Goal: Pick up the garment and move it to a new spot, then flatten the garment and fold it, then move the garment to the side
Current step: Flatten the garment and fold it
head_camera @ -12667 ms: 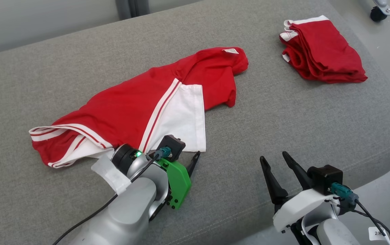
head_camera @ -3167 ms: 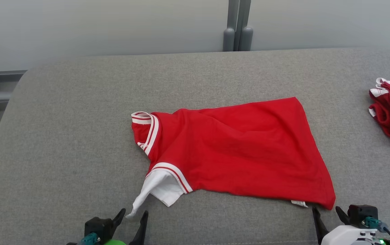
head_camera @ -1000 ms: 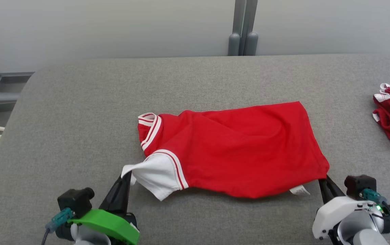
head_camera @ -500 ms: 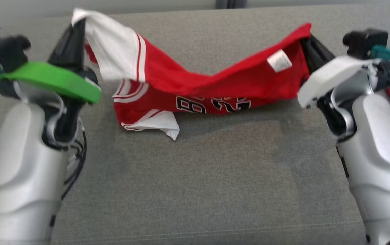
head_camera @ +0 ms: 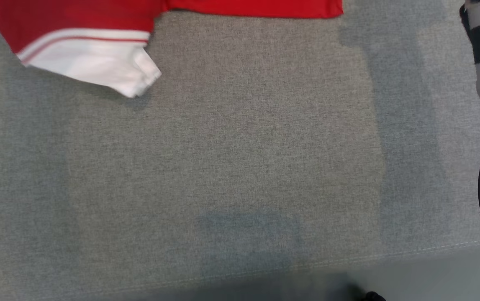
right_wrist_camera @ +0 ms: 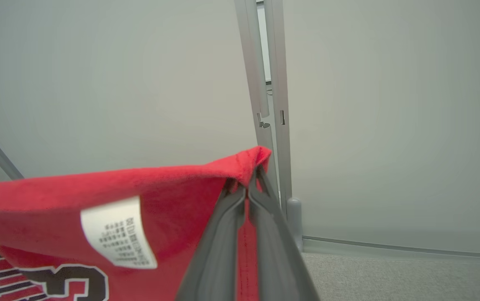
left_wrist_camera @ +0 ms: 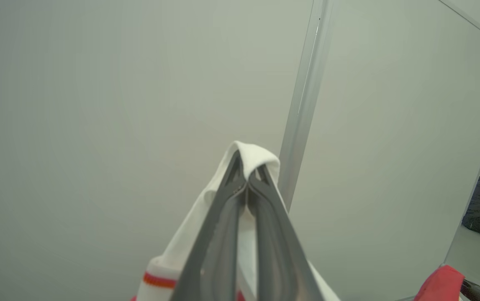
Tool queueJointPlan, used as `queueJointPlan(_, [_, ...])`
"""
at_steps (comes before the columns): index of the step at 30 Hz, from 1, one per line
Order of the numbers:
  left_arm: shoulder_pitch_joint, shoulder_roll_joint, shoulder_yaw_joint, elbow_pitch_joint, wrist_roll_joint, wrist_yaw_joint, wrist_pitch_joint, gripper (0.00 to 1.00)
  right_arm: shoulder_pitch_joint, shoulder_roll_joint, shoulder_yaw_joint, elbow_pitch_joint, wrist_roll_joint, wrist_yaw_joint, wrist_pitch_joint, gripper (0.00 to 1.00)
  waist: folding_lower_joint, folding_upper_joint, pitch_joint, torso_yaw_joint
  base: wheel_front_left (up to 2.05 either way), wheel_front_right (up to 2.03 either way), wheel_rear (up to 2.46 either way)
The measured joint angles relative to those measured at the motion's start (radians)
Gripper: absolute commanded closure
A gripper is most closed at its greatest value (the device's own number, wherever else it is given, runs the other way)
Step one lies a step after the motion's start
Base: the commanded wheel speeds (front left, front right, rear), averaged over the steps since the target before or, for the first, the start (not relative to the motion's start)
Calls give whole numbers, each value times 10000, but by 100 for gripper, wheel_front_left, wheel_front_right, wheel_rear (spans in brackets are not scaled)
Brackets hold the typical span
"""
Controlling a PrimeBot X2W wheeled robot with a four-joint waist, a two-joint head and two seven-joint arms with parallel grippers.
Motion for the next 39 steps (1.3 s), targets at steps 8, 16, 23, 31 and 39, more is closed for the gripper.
queueJointPlan(8, [-2578,265,219,261,307,-4,-1208,100,-2053,359,-1151,1492,-1114,0,-2125,100,0,0,1127,-418,0,0,0])
queueJointPlan(16, [-3151,63,-345,226,77,-15,-2274,100,-3214,157,-1705,1758,-2970,0,-3369,100,-3,0,1314,-461,0,0,0])
queueJointPlan(23, [-851,407,-1055,403,-499,-15,-2550,100,-2217,169,-213,2629,-3283,2,-3312,100,-3,0,1328,-238,0,0,0])
queueJointPlan(31, [2521,596,-1080,-169,-1390,-12,-2961,100,-493,-652,2004,2374,-1668,4,-2658,100,-3,0,729,-43,0,0,0])
queueJointPlan(39, [6497,-169,-474,-748,-2702,395,-3129,100,2396,-1870,2681,1340,516,4,-650,100,-3,0,-507,209,0,0,0])
